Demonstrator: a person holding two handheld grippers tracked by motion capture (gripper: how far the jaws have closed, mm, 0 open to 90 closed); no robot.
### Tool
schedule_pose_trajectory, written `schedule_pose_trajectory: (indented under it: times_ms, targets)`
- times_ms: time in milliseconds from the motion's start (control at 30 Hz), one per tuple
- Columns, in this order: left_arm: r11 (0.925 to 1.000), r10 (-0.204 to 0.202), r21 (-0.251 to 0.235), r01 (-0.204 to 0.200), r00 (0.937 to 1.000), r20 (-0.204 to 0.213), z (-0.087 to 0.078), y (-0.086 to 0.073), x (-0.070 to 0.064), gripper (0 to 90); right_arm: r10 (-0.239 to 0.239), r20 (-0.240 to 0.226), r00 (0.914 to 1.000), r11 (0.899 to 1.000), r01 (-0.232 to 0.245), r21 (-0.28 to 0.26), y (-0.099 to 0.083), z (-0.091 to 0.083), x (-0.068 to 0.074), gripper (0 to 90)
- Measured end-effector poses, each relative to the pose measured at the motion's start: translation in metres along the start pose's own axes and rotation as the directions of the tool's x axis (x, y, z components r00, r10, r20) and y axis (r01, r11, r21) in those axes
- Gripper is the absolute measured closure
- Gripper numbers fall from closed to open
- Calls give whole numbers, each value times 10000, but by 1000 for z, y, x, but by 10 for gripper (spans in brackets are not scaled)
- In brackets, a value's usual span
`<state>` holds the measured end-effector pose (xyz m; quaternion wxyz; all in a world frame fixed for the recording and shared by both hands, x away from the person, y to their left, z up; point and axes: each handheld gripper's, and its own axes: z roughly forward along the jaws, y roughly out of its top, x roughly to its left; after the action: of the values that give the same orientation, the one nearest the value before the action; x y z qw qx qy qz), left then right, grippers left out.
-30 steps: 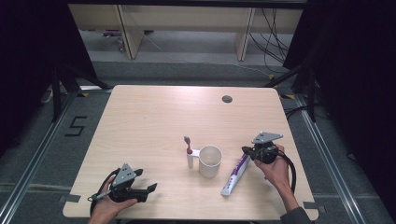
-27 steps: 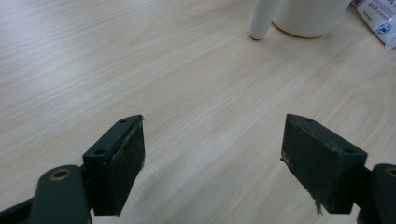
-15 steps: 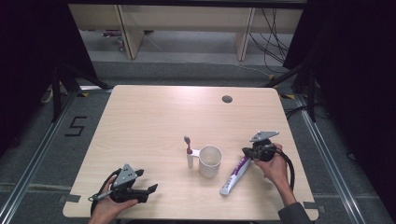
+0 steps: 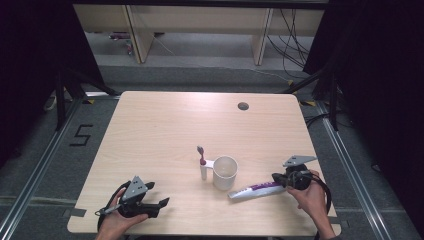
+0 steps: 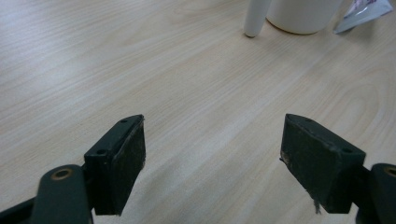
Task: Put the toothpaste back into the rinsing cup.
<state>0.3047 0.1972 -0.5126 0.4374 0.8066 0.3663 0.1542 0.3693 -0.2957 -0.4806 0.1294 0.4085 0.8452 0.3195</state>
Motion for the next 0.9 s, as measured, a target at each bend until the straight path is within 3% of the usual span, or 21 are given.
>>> schedule_pose_trajectory:
  times_ms: [67, 200, 233, 267, 367, 467, 500, 567, 633, 733, 767, 900]
  targets:
    - [9999, -89, -119, 90, 9999, 62, 0, 0, -1, 217, -134, -5, 9999, 9991, 134, 391, -5, -6, 2, 900]
    - [10000, -66, -37, 65, 10000, -23, 0, 0, -1, 218, 146, -157, 9998, 9987, -138, 496, -16, -12, 11, 895]
    - [9997, 177, 196, -177, 9998, -18, -2, 0, 0, 218, 184, -194, 9996, 9981, -173, 593, -19, -14, 14, 893]
    - [9998, 155, 160, -155, 9999, -3, -2, 0, 0, 218, 142, -186, 9997, 9987, -133, 490, -21, -15, 16, 889]
    - [9999, 146, -19, -146, 9999, -30, 1, -1, 0, 219, 238, -112, 9997, 9958, -227, 890, -23, -23, 24, 872]
    - [9998, -122, -149, 123, 9999, 76, 1, -1, -2, 219, -496, 4, 9988, 9972, 495, 567, -25, -27, 26, 825]
    - [9999, 54, -120, -54, 10000, -21, 1, -1, -1, 219, -650, -83, 9979, 9969, 653, 433, -24, -29, 27, 801]
    - [10000, -65, -70, 65, 10000, 46, 1, 0, -1, 219, -743, -302, 9968, 9963, 756, 410, -22, -34, 32, 739]
    - [10000, 44, 3, -44, 10000, 54, 1, -1, -1, 219, -1629, -381, 9859, 9864, 1635, 137, -16, -34, 34, 659]
    - [9999, -101, -30, 101, 9999, 40, 1, -1, -1, 220, -2059, -674, 9763, 9764, 2095, 530, -9, -36, 41, 564]
    - [9999, 64, 87, -65, 10000, 32, 0, -1, 0, 219, -2287, -815, 9701, 9693, 2347, 729, -5, -35, 43, 521]
    - [10000, -18, -16, 18, 10000, 49, 1, 0, -1, 219, -2507, -948, 9634, 9551, 2621, 1382, 2, -29, 53, 481]
